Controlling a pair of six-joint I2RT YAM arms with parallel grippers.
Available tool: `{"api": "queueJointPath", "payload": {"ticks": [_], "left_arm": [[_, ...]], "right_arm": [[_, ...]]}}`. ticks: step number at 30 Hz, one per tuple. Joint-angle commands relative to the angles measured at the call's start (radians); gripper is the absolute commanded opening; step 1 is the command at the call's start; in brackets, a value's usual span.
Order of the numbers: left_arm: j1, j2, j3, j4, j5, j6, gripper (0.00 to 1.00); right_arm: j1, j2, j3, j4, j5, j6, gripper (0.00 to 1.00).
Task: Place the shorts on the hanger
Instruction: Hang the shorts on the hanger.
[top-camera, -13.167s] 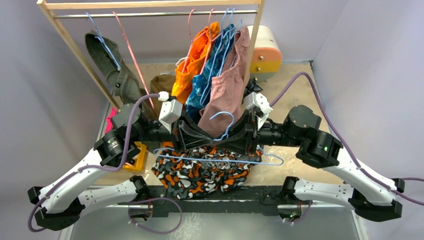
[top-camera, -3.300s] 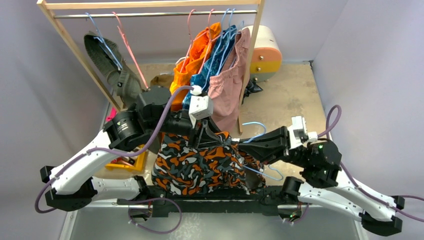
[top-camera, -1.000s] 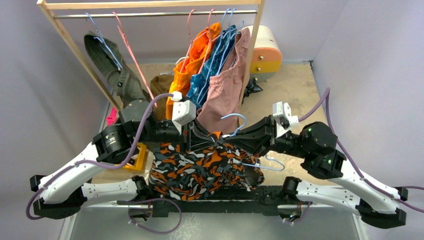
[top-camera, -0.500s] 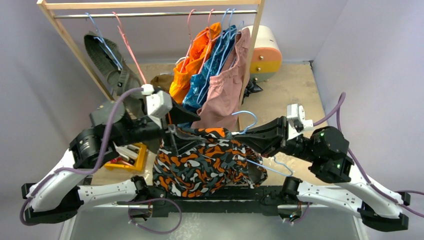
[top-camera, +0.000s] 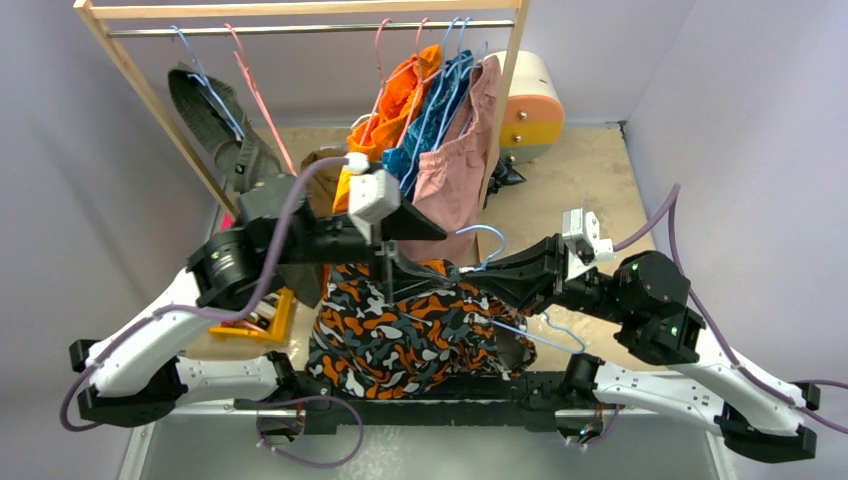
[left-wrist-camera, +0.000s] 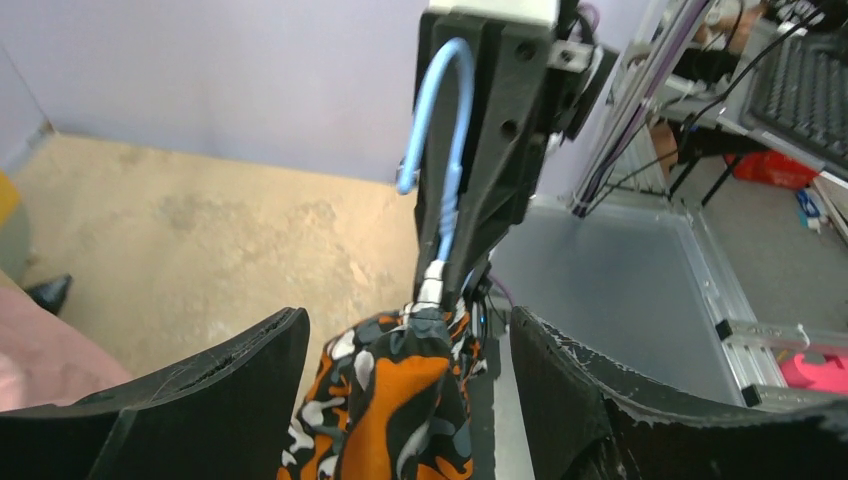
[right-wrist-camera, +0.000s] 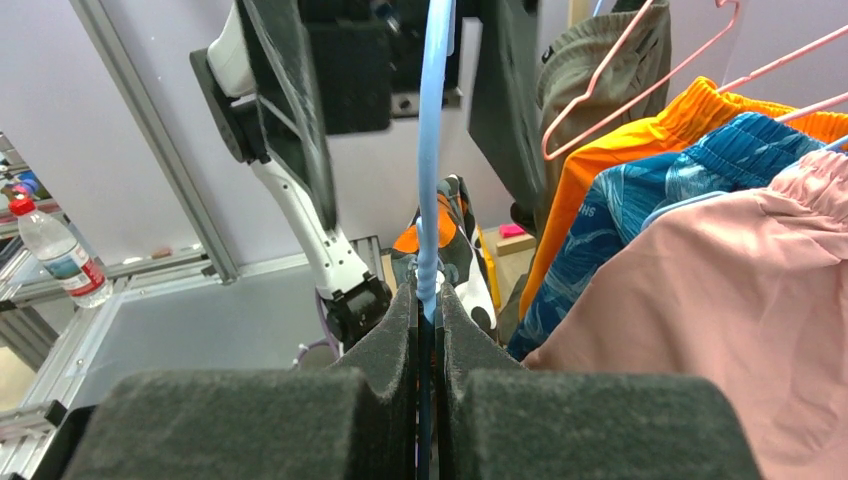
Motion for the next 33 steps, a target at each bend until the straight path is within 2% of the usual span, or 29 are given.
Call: {"api": "queueJointPath", "payload": {"ticks": [1,10,23,25,27,31,33], "left_arm": [[-0.001,0.031,0.003,0.001,0.058,0.043,0.73],[-0.001,0.087,-0.003,-0.113,0.053,0.141,0.73],[-0.003,0.114,-0.022,-0.125,0.099,0.170,0.56],[-0.002,0.116,-0.026,-0.123,0.103,0.169,0.51],[-0.002,0.116,-0.029,-0.121,0.103,0.168,0.39],[-0.003,0.109,-0.037,-0.120,0.081,0.163,0.01],[-0.003,0.092,-0.051,-0.104,0.066,0.153,0.00]], "right_arm": [[-0.003,-0.010,0.051,0.039,-0.011,-0.015,0.00],[-0.003,-0.001,0.060,0.033,-0.055,-0.016,0.00],[-0.004,0.016,0.062,0.066,-0.095,-0.015,0.00],[-0.004,0.020,0.059,0.073,-0.098,-0.014,0.00],[-0.004,0.024,0.058,0.077,-0.098,-0.014,0.00],[-0.004,0.032,0.059,0.079,-0.100,-0.013,0.00],[-0.004,0.036,0.060,0.078,-0.100,-0.012,0.00]]}}
